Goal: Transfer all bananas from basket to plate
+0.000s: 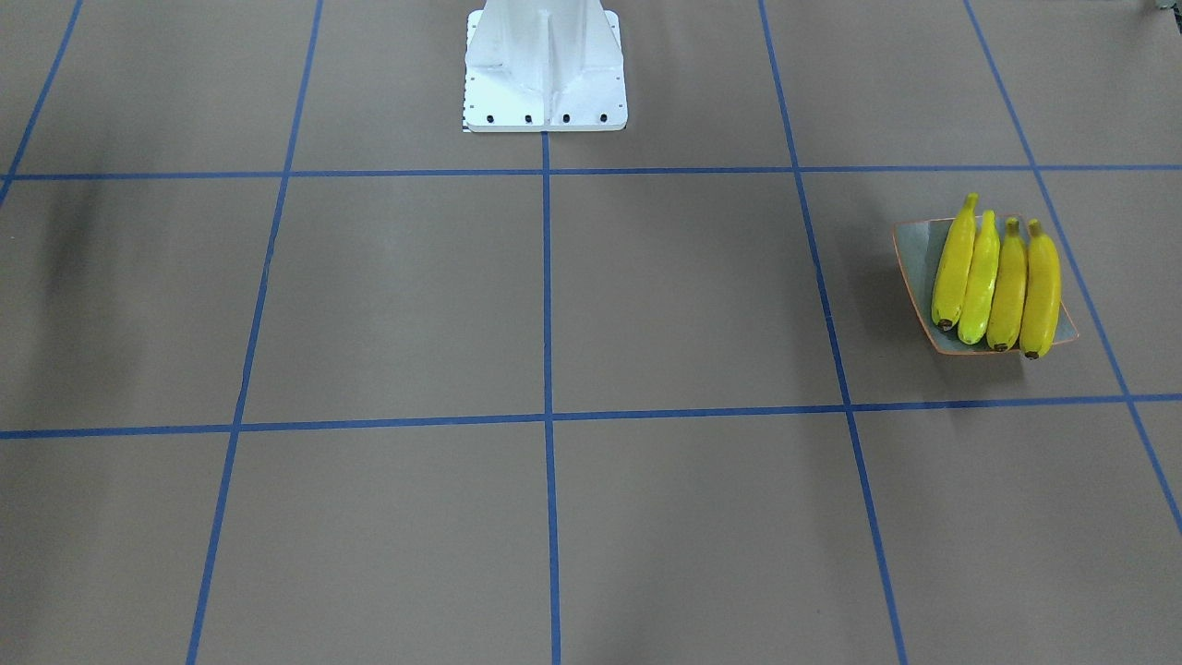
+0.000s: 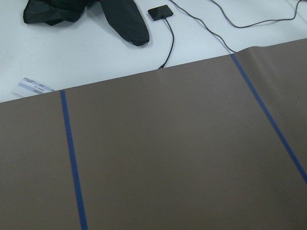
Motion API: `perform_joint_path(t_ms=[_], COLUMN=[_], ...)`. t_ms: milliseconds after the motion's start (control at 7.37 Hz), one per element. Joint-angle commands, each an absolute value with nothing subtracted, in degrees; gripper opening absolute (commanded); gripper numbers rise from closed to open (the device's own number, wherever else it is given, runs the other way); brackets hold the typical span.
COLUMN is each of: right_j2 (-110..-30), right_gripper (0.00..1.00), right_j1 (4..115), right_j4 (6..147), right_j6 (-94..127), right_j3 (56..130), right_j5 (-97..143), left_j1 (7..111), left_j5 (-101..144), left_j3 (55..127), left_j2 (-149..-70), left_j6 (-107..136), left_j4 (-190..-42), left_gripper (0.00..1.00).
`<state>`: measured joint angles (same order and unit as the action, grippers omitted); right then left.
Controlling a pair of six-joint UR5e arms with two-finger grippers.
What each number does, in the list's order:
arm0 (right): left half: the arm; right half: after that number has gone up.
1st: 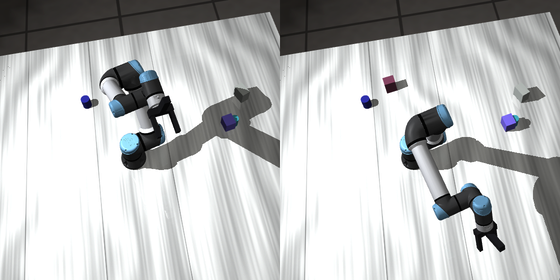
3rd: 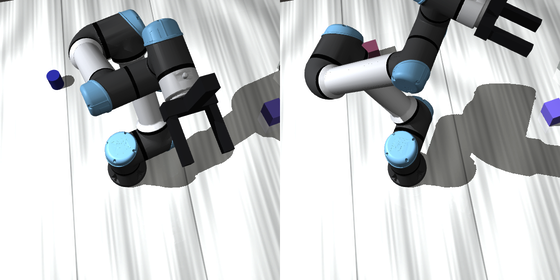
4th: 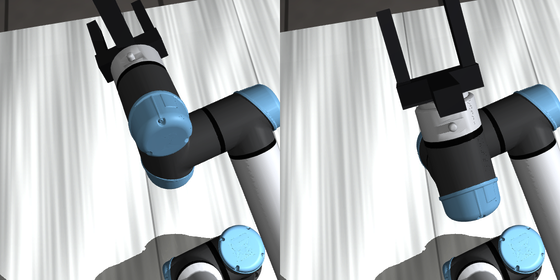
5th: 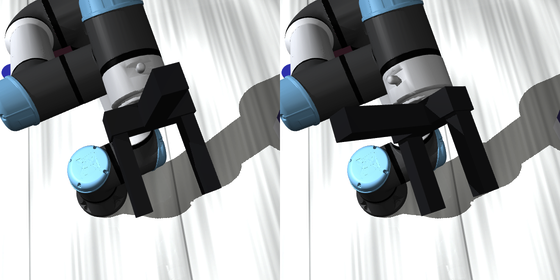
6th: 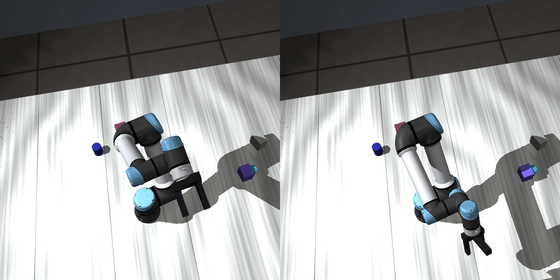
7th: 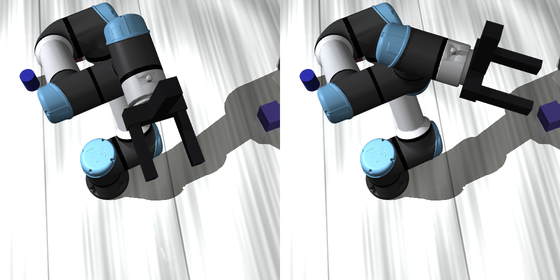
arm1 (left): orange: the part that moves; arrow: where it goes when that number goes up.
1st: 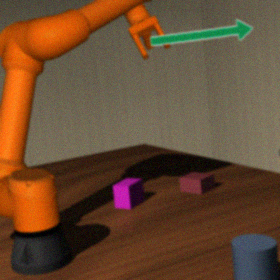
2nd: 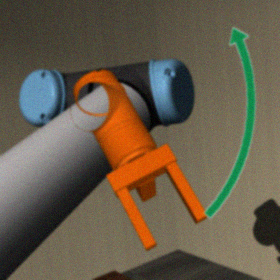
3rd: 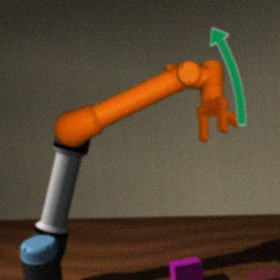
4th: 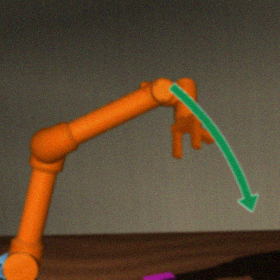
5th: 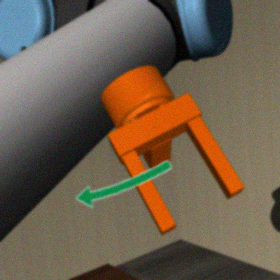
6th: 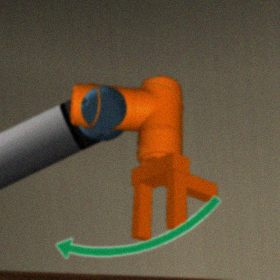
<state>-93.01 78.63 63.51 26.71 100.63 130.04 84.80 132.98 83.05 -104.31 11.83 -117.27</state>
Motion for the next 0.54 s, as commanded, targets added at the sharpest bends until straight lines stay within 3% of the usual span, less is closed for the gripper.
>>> perform_joint_path(t_ms=[0, 407], right_j2=[-93.2, -92.4], right_gripper=[1.0, 1.0], right_j1=[82.2, 84.8], right_j4=[71.0, 82.3], right_j6=[15.6, 5.3], right_j3=[99.9, 100.8], right_j5=[130.5, 131.8], left_j1=[85.2, 85.1], left_j5=[132.8, 133.0], left_j3=[94.4, 99.0], left_j2=[-102.8, -95.2], left_j6=[2.9, -1.2], left_j4=[-95.3, -88.9], left_gripper=[0.99, 0.99])
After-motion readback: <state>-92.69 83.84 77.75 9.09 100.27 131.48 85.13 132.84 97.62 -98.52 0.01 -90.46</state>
